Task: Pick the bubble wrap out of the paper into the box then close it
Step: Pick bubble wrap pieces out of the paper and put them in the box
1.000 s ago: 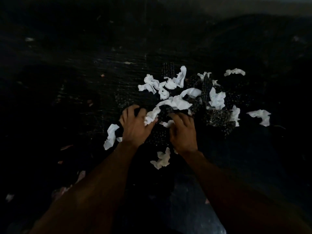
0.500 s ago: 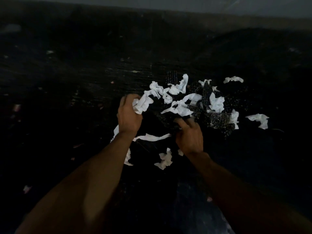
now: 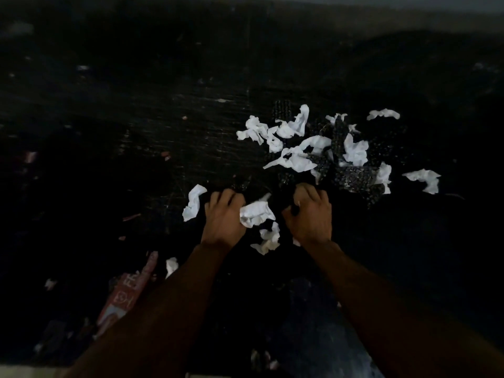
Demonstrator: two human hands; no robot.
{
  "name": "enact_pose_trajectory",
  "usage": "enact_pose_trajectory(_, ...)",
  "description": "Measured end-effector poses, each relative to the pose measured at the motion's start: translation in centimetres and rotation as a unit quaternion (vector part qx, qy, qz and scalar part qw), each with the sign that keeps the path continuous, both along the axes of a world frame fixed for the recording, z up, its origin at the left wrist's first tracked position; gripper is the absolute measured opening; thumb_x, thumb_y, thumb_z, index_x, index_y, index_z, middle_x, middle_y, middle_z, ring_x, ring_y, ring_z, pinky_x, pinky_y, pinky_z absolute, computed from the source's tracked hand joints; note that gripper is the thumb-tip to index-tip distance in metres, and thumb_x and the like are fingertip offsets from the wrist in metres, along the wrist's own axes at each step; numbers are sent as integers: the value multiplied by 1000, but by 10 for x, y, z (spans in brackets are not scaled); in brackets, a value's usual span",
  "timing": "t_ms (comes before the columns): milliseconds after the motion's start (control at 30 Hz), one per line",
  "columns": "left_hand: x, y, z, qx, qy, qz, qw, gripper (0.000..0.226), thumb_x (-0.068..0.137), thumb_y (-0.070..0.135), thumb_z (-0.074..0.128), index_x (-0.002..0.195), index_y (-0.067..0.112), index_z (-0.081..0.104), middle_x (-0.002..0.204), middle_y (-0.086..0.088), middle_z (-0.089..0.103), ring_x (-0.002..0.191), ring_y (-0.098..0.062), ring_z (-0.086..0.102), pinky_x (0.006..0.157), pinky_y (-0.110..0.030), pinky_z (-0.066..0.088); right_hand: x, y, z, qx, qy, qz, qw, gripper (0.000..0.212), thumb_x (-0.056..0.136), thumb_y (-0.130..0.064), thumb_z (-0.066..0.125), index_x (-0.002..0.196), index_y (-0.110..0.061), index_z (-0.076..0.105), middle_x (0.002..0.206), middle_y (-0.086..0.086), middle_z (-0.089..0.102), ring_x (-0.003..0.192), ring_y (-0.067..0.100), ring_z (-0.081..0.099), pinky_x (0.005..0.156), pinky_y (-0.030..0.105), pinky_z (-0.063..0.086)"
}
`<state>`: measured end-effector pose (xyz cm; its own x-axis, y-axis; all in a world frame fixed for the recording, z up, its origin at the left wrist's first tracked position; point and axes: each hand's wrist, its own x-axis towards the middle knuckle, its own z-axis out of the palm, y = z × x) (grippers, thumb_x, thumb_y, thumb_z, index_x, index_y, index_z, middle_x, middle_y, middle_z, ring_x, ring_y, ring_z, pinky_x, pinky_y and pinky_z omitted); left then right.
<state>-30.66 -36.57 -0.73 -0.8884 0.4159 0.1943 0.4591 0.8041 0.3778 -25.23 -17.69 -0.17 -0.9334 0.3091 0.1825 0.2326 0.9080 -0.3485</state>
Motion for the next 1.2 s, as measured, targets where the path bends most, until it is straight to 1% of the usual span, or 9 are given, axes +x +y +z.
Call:
enact_pose_trajectory(133, -9, -5, -7, 19, 8, -36, 999, 34, 74, 25, 58, 107, 20, 67, 103, -6, 62, 89, -31, 53, 76, -39, 45, 2, -4, 1, 29, -16, 1, 999, 45, 69, -18, 53, 112, -29, 61, 110, -3, 65, 94, 37, 53, 69, 43, 48)
enact_pose_trajectory(300, 2, -9, -20, 30, 67, -66, 995, 33, 76, 33, 60, 104, 17, 68, 118, -9, 59, 106, -29, 48, 91, -41, 40, 5, 0, -6, 44, -2, -26, 999, 33, 79, -47, 54, 96, -24, 71, 109, -1, 64, 96, 36, 52, 71, 42, 47)
enact_pose_trajectory(467, -6, -3, -19, 61, 49, -22, 997, 13, 73, 10, 68, 82, 7, 60, 100, -14, 63, 88, -32, 53, 74, -41, 48, 1, 6, -22, -4, 87, 7, 996, 22, 78, -35, 66, 73, -14, 62, 100, 3, 69, 91, 35, 58, 74, 42, 49)
enact_pose_trajectory(600, -12, 5, 2, 68, -36, 13, 997, 31, 71, -2, 68, 94, 11, 51, 84, -10, 61, 75, -31, 57, 64, -34, 41, -3, 5, -16, -39, 85, -7, 996, 14, 75, -25, 64, 69, -14, 59, 75, 4, 65, 75, 33, 58, 65, 39, 48)
enact_pose_trajectory(800, -31, -9, 15, 91, -76, 22, 993, 12, 77, 14, 72, 87, 13, 65, 76, -5, 66, 70, -22, 63, 65, -34, 50, -13, 10, 10, -68, 22, 0, 997, 23, 78, -15, 71, 99, -11, 63, 83, 11, 69, 79, 32, 60, 76, 33, 43)
enact_pose_trajectory(933, -9, -22, 18, 144, -24, -14, 989, 11, 78, 20, 72, 81, 13, 65, 55, 17, 45, 50, 2, 47, 66, -12, 45, -2, 12, 15, -94, 3, -5, 996, 24, 80, -18, 71, 102, -13, 62, 90, 9, 71, 85, 31, 62, 79, 31, 42)
enact_pose_trajectory(1033, 17, -23, 26, 135, -96, -54, 985, 36, 76, 40, 65, 109, 25, 61, 64, 14, 50, 62, -9, 59, 68, -32, 54, 3, 10, 17, -114, 8, -24, 993, 26, 79, -18, 72, 103, -13, 62, 88, 7, 71, 82, 32, 64, 81, 34, 45)
enact_pose_trajectory(1133, 42, -5, 31, 66, -46, -95, 992, 65, 71, 62, 60, 127, 29, 56, 82, 4, 65, 75, -17, 64, 70, -31, 53, 10, 5, 17, -121, 13, -39, 992, 27, 78, -18, 71, 103, -13, 62, 90, 8, 71, 83, 34, 64, 80, 36, 47)
enact_pose_trajectory(1200, 51, 6, 24, -34, -21, -111, 993, 64, 73, 67, 58, 127, 34, 57, 96, -3, 65, 85, -22, 64, 67, -32, 52, 17, 5, 16, -120, 6, -40, 992, 28, 79, -18, 70, 105, -13, 63, 91, 9, 71, 85, 34, 64, 81, 37, 47)
